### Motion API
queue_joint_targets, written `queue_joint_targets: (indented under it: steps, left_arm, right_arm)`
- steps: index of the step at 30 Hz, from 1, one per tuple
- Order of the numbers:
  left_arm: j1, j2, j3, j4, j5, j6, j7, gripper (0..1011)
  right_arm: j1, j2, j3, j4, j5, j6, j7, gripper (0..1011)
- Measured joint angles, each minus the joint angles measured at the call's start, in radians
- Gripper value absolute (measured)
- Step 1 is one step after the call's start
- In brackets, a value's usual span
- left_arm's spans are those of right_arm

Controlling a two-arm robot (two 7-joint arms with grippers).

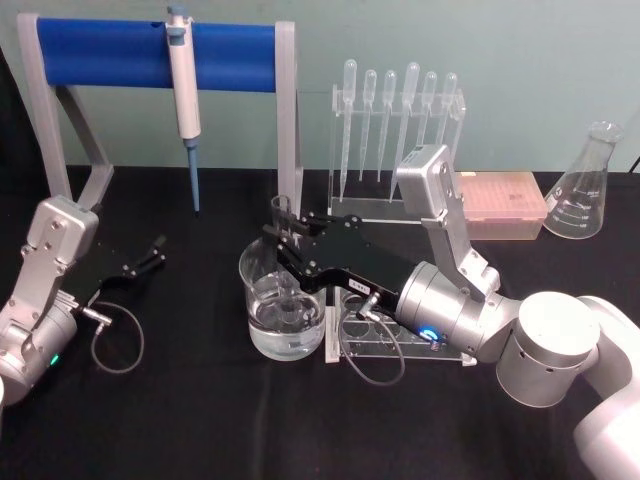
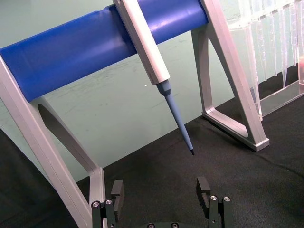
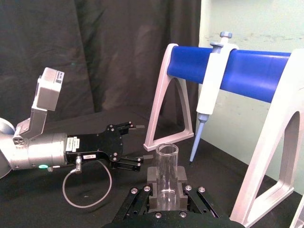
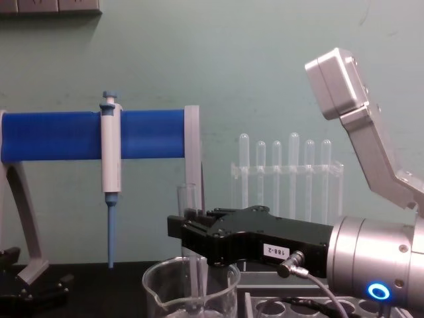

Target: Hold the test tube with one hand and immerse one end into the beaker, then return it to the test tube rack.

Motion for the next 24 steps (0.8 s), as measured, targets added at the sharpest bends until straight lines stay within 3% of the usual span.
queue_joint_targets:
  steps: [24]
  left_arm:
    - [0.0, 0.0, 0.0, 0.0, 0.0, 0.0, 0.0, 1000]
  right_arm:
    - [0.0, 0.0, 0.0, 0.0, 0.0, 0.0, 0.0, 224]
